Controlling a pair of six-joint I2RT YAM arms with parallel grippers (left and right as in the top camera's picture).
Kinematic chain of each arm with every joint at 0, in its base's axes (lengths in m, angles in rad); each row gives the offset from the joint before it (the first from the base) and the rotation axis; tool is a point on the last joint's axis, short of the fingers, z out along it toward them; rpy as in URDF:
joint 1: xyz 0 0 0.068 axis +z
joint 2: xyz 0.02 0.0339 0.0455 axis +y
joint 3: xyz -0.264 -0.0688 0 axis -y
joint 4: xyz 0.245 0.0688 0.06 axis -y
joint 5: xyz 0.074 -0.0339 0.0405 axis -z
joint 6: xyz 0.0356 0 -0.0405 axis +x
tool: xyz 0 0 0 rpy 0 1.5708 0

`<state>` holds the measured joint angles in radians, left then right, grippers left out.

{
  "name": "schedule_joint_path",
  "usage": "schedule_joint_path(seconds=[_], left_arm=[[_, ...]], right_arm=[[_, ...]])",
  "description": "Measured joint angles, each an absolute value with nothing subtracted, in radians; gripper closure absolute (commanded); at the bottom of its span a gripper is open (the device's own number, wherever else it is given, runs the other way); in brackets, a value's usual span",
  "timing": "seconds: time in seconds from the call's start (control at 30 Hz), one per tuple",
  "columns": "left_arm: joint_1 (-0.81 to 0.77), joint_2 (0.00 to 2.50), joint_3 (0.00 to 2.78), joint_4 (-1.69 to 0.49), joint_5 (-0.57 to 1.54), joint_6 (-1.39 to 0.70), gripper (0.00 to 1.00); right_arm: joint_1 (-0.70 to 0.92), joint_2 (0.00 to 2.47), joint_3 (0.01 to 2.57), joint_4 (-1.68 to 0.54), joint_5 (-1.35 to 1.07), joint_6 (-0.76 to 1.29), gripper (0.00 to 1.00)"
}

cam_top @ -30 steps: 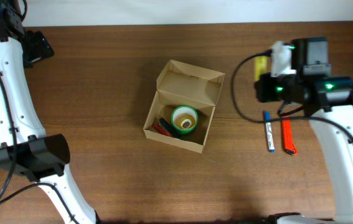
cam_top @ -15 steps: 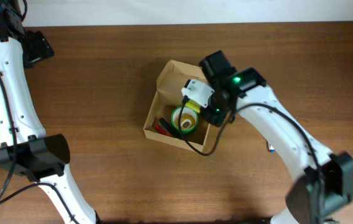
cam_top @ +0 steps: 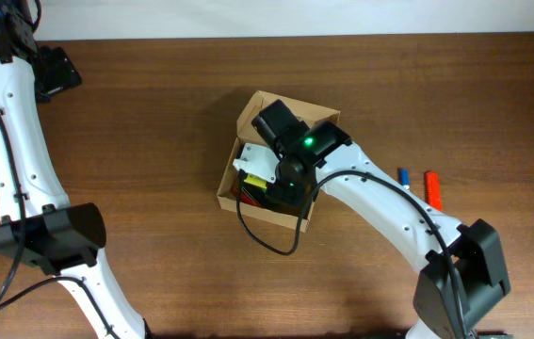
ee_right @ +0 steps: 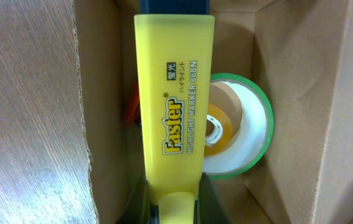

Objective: Pack container
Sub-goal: 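Lower the yellow highlighter into the box, release, and withdraw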

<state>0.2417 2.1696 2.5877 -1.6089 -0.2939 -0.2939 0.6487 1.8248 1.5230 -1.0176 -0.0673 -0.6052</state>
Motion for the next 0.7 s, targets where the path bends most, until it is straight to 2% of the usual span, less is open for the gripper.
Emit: schedule_joint_path(seconds=[0.57,0.6,0.7], left_arm=[[0.242,2.17,2.588,-1.609,-0.294,-0.294,0.0],[0.242,2.17,2.588,-1.609,-0.294,-0.294,0.0],[0.242,2.17,2.588,-1.609,-0.294,-0.294,0.0]], right_arm=[[0.664,1.98,1.523,-1.016,-0.07,-0.601,0.97],[0.664,1.984,1.523,-1.016,-0.072,-0.601,0.8],[0.664,1.991,1.523,-1.016,-0.072,-0.6,0.63]])
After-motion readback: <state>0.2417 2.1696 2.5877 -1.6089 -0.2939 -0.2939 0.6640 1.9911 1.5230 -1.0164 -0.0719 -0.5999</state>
